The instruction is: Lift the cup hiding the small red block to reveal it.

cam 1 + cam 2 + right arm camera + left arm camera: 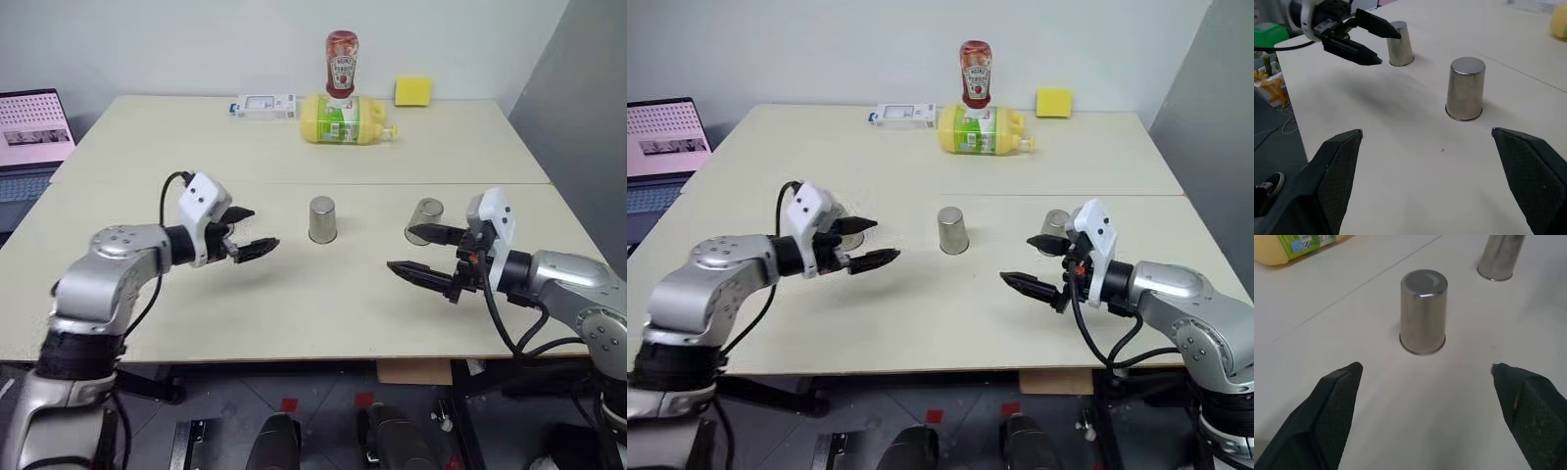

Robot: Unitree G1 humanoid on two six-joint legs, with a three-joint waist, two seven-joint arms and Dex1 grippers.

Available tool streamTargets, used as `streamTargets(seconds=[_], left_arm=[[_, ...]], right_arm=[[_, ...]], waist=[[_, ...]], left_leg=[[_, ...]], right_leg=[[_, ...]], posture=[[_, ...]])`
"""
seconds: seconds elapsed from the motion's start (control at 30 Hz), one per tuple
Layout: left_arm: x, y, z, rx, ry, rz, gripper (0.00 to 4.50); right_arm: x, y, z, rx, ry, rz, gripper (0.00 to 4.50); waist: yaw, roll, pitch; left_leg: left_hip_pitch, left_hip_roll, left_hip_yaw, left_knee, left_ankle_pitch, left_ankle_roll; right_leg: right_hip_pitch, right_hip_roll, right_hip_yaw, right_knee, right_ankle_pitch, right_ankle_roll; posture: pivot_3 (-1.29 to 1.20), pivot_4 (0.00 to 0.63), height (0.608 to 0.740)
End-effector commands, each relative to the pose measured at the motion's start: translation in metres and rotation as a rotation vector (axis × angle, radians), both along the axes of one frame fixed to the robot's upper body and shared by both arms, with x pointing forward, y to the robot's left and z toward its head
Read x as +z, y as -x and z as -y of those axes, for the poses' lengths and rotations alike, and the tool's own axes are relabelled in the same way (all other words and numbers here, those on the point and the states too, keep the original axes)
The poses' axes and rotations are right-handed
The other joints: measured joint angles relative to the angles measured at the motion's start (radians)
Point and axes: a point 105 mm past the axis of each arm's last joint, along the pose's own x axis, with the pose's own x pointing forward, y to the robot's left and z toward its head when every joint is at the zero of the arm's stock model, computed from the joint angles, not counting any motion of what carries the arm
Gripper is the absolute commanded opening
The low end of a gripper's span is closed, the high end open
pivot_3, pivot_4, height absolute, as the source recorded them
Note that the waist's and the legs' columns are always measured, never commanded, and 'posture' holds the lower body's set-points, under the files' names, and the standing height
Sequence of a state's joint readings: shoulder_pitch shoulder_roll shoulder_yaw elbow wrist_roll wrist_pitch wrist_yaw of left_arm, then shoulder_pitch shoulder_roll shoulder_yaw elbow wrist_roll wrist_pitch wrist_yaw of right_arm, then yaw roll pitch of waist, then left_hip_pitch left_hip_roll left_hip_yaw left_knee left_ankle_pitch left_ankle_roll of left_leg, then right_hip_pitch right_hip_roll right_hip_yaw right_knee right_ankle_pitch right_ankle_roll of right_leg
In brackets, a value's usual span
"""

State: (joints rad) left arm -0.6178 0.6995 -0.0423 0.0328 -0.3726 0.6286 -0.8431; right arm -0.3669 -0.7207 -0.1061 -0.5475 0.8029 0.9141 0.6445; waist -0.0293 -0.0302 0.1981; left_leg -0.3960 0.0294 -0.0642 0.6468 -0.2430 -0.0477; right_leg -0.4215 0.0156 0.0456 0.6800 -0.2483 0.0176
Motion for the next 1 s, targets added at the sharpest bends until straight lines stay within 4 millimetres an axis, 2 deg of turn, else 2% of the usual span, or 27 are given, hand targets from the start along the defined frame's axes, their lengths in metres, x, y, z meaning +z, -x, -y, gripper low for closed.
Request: streamTargets(seconds=[0.03, 0.17, 0.33, 0.53, 0.7, 0.8, 1.0], left_arm=[[0.002, -0.027, 0.020, 0.000, 0.006, 0.032, 4.47], [0.000, -0.048, 0.043, -0.048, 0.023, 0.016, 4.47], [-0.001, -0.066, 0.056, -0.063, -0.017, 0.032, 4.47], [-0.011, -0.075, 0.074, -0.093, -0.056, 0.011, 4.47], [-0.019, -0.079, 0.084, -0.095, -0.044, -0.009, 4.47], [-0.021, -0.079, 0.086, -0.094, -0.028, -0.015, 4.01], [-0.021, -0.078, 0.087, -0.115, -0.020, -0.009, 2.76]], right_arm=[[0.009, 0.010, -0.007, 0.022, 0.010, 0.031, 4.50], [0.009, 0.014, -0.009, 0.020, 0.022, 0.009, 4.50], [0.009, 0.016, -0.010, 0.012, 0.025, 0.001, 4.50], [0.010, 0.015, -0.009, 0.001, 0.025, -0.007, 4.50], [0.008, 0.007, -0.006, -0.054, 0.022, -0.035, 4.50], [0.005, 0.007, -0.004, -0.063, 0.034, -0.043, 4.50], [0.003, 0.008, -0.004, -0.062, 0.045, -0.046, 4.50]], waist=[[0.001, 0.000, 0.000], [-0.001, 0.000, 0.000], [-0.005, 0.000, 0.000], [-0.003, 0.000, 0.000], [-0.003, 0.000, 0.000], [-0.004, 0.000, 0.000], [-0.003, 0.000, 0.000]], left_leg=[[0.001, -0.001, 0.000, 0.000, 0.000, 0.000], [-0.001, -0.001, 0.000, 0.001, 0.000, 0.000], [-0.001, -0.001, 0.000, 0.000, 0.000, 0.000], [-0.001, -0.002, 0.000, 0.000, 0.000, 0.000], [-0.002, -0.002, 0.000, 0.000, 0.000, 0.000], [-0.002, -0.002, 0.000, 0.000, 0.000, 0.000], [-0.002, -0.002, 0.000, 0.000, 0.000, 0.000]], right_leg=[[0.001, 0.000, 0.000, 0.001, 0.000, 0.000], [0.000, 0.000, 0.000, 0.000, 0.000, 0.000], [-0.001, 0.000, 0.000, 0.000, 0.000, 0.000], [0.000, 0.000, 0.001, 0.000, 0.000, 0.001], [-0.001, 0.000, 0.000, 0.000, 0.000, 0.001], [-0.001, 0.000, 0.000, 0.000, 0.000, 0.001], [-0.001, 0.000, 0.000, 0.000, 0.000, 0.001]], posture=[[0.00, 0.150, 0.740], [0.00, 0.150, 0.740], [0.00, 0.150, 0.740], [0.00, 0.150, 0.740], [0.00, 0.150, 0.740], [0.00, 0.150, 0.740], [0.00, 0.150, 0.740]])
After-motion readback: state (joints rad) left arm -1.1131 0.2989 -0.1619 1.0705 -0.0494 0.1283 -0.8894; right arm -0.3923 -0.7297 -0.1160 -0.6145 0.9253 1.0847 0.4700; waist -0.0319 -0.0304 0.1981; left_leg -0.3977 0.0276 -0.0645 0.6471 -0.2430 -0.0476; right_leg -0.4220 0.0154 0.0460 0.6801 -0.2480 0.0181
